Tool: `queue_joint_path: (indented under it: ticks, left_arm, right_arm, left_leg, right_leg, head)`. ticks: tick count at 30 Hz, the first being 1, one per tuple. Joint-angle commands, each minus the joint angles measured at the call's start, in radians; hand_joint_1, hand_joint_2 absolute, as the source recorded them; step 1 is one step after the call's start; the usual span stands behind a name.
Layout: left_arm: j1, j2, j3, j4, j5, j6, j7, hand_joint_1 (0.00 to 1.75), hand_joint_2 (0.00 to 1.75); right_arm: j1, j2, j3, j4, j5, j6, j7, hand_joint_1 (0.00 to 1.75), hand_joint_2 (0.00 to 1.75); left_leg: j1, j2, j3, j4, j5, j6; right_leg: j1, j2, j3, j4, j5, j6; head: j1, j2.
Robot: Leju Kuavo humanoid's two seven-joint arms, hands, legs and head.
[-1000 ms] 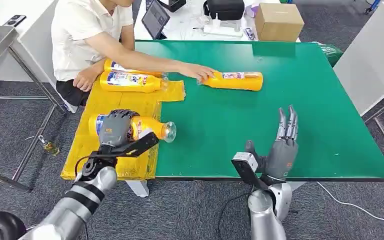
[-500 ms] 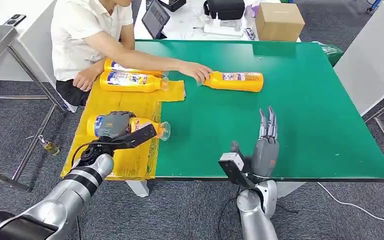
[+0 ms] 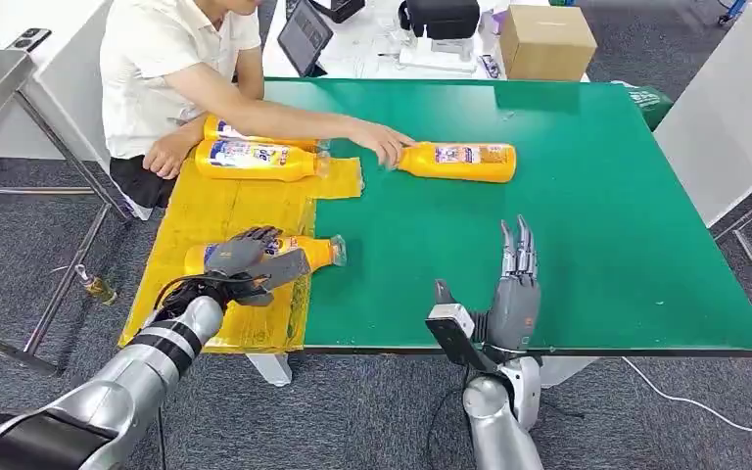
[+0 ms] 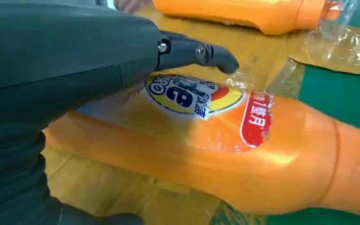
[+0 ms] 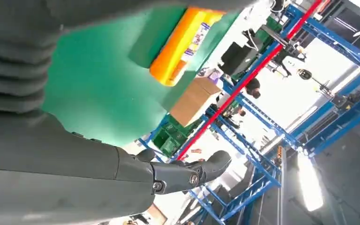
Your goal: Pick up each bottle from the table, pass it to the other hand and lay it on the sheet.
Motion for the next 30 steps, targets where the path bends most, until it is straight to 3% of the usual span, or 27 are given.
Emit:
queue_joint_path:
  ticks: [1, 3, 11, 17, 26, 30]
  left_arm:
    - [-0.031, 0.003, 0.035, 0.050, 0.046, -0.050, -0.033, 0.00, 1.75]
    - [-0.018, 0.008, 0.039, 0.030, 0.069, -0.062, -0.051, 0.00, 1.75]
    - [0.074, 0.040, 0.064, -0.161, 0.278, -0.128, -0.148, 0.00, 1.75]
    - [0.245, 0.047, 0.012, -0.520, 0.385, -0.016, -0.227, 0.00, 1.75]
    - [0.245, 0.047, 0.012, -0.520, 0.385, -0.016, -0.227, 0.00, 1.75]
    - [0.330, 0.076, -0.039, -0.712, 0.412, 0.063, -0.236, 0.00, 1.75]
  right_arm:
    - [-0.022, -0.038, 0.002, 0.083, 0.005, 0.003, -0.002, 0.00, 1.75]
    - [-0.022, -0.039, -0.002, 0.085, 0.008, 0.003, -0.002, 0.00, 1.75]
    - [-0.029, -0.051, -0.032, 0.098, 0.028, 0.003, -0.002, 0.00, 1.75]
    - [-0.019, -0.053, -0.053, 0.076, 0.072, 0.003, -0.002, 0.00, 1.75]
    - [-0.019, -0.053, -0.053, 0.076, 0.072, 0.003, -0.002, 0.00, 1.75]
    - [-0.018, -0.061, -0.097, 0.083, 0.135, 0.003, -0.002, 0.00, 1.75]
  left_leg:
    - [0.001, 0.002, 0.010, -0.001, -0.003, 0.002]
    - [0.000, 0.002, 0.004, -0.001, -0.001, 0.001]
    - [0.000, 0.003, 0.005, -0.001, -0.002, 0.002]
    - [0.000, 0.003, 0.006, -0.001, -0.003, 0.002]
    - [0.000, 0.001, 0.005, 0.000, -0.002, 0.002]
    - [0.001, 0.002, 0.006, -0.001, -0.003, 0.002]
  right_leg:
    - [0.002, 0.000, 0.010, -0.003, -0.002, -0.005]
    - [0.001, 0.000, 0.004, -0.001, 0.000, -0.002]
    - [0.001, 0.001, 0.005, -0.002, -0.001, -0.003]
    - [0.001, 0.001, 0.006, -0.002, -0.002, -0.003]
    - [0.001, 0.000, 0.005, -0.001, -0.001, -0.003]
    - [0.002, 0.000, 0.006, -0.002, -0.002, -0.004]
  head:
    - [0.000, 0.000]
    - [0.000, 0.000]
    - [0.000, 0.000]
    - [0.000, 0.000]
    - [0.000, 0.000]
    - [0.000, 0.000]
